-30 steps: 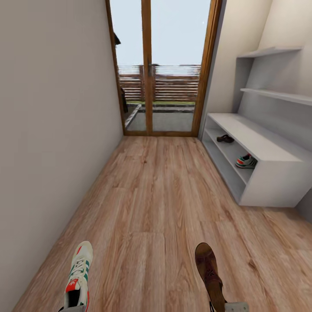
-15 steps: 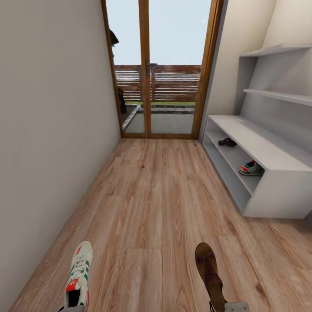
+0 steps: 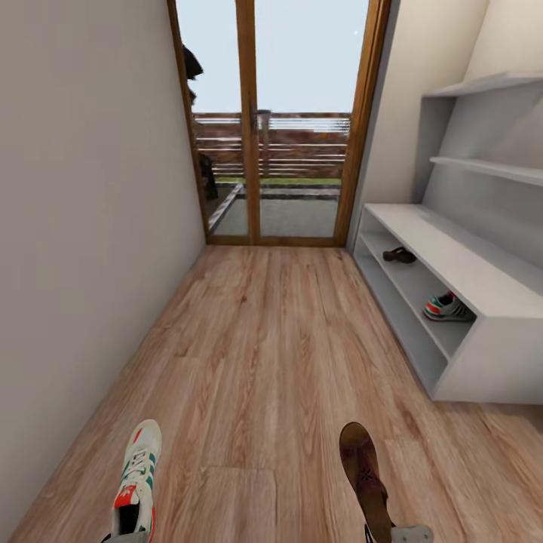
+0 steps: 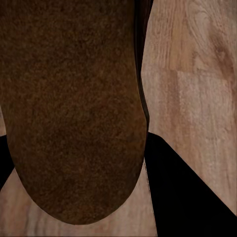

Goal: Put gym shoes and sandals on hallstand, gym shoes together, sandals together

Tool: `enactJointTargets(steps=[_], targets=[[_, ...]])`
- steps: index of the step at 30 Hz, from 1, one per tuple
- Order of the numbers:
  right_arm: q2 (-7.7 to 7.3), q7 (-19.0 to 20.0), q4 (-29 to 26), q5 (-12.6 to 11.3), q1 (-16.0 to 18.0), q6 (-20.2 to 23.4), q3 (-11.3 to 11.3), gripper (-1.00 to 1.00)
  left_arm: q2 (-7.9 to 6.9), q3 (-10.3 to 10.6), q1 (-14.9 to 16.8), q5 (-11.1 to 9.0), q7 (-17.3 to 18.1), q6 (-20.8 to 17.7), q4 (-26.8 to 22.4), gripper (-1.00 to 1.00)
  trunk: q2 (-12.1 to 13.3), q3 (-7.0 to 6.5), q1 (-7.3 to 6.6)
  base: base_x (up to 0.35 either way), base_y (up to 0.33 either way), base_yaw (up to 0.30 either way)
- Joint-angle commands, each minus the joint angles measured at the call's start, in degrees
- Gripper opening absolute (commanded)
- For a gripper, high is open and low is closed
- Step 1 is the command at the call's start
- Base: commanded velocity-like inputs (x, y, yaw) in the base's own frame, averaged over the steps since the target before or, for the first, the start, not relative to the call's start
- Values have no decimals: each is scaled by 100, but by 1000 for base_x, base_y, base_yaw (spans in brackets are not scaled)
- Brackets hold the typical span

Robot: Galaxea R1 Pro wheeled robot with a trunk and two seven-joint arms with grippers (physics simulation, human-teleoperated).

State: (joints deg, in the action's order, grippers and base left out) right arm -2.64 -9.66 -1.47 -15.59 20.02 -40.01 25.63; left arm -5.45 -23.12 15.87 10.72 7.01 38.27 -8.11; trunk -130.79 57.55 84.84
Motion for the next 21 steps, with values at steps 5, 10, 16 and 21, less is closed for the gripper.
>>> enactJointTargets(steps=[5,10,16,21], targets=[[-2,-9,-3,-49,2,-7,47,-100,0,-53,4,34,28,20,3,-100,-2,5,2,337,-74,0],[-3,-9,-3,-49,2,-7,48,-100,0,-51,4,28,28,18,3,-100,-2,5,2,337,-74,0],[-4,-9,-3,-49,2,-7,48,-100,0,-52,4,27,28,22,3,-100,-2,5,2,337,-74,0],[-3,-9,-3,-49,2,-7,47,-100,0,-53,4,27,28,22,3,-100,-2,5,2,337,-74,0]])
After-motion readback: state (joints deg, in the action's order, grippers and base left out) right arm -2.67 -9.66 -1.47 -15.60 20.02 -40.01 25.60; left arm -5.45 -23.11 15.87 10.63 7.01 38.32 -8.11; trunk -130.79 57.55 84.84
